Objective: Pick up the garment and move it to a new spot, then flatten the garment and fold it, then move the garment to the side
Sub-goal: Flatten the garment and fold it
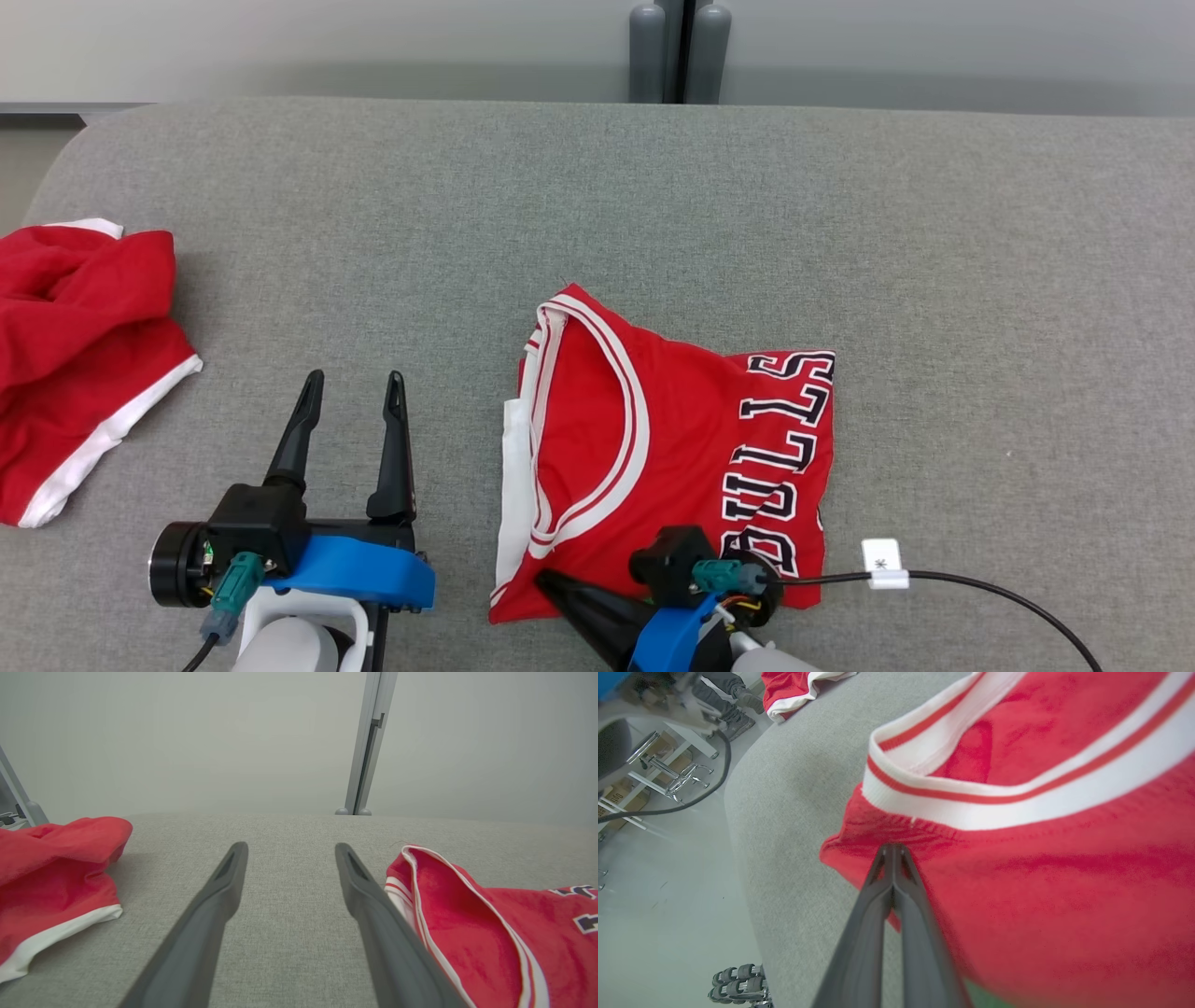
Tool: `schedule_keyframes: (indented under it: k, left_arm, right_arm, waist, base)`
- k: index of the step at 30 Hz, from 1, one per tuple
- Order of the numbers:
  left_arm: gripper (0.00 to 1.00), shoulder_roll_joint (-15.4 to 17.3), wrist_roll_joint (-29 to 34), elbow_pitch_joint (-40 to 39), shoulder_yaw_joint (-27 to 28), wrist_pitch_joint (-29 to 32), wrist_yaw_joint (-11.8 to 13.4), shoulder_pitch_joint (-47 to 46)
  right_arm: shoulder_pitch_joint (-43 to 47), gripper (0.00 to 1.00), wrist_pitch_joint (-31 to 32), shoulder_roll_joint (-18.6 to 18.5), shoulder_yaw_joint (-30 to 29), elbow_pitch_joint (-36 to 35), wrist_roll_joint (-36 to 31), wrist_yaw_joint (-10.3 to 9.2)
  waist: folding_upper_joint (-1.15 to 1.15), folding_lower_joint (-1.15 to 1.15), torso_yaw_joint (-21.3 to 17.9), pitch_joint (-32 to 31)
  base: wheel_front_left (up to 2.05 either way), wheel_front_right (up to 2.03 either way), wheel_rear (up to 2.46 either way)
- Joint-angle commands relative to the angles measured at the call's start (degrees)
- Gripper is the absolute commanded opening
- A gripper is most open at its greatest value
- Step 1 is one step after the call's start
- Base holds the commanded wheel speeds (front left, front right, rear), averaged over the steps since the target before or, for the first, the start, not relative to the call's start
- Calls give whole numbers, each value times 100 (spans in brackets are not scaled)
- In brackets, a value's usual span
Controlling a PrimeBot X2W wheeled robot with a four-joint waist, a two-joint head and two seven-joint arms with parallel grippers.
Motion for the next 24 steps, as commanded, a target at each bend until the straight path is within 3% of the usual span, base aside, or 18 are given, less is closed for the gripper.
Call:
schedule_keyframes:
  k: [1,6,7,9,10,14,15,24]
  left_arm:
    - [100,-13,-2,17,46,-23,-4,-11]
    - [100,2,-23,23,101,-25,28,89]
    - [100,14,-25,14,131,-25,44,109]
    - [100,42,-24,-6,170,-26,64,168]
    - [100,54,-24,-13,194,-25,67,207]
    - [100,115,-31,-36,229,-26,106,316]
    - [100,150,-14,-55,224,-20,114,350]
    - [100,332,-13,-156,253,85,202,576]
  right_arm:
    - [-95,0,-44,2,147,3,59,5]
    - [-91,0,-506,-152,24,-402,-26,4]
    - [-33,4,-587,-202,-89,-556,-48,4]
    - [128,71,-700,-333,-373,-909,-167,4]
    - [211,100,-726,-400,-531,-1100,-223,4]
    - [605,100,-777,-659,-1318,-1874,-514,4]
    - [860,100,-779,-737,-1812,-2227,-708,4]
    - [1956,100,-463,-583,-4233,-3290,-1493,4]
  waist:
    - [-1,0,-5,-5]
    - [-1,0,-73,-69]
    - [-1,0,-103,-96]
    - [-1,0,-161,-145]
    - [-1,0,-201,-179]
    - [-1,0,-350,-307]
    - [-1,0,-407,-361]
    - [-1,0,-637,-689]
  base:
    - [0,0,0]
    - [0,0,0]
    - [0,0,0]
    - [0,0,0]
    - [0,0,0]
    - [0,0,0]
    - [0,0,0]
    - [0,0,0]
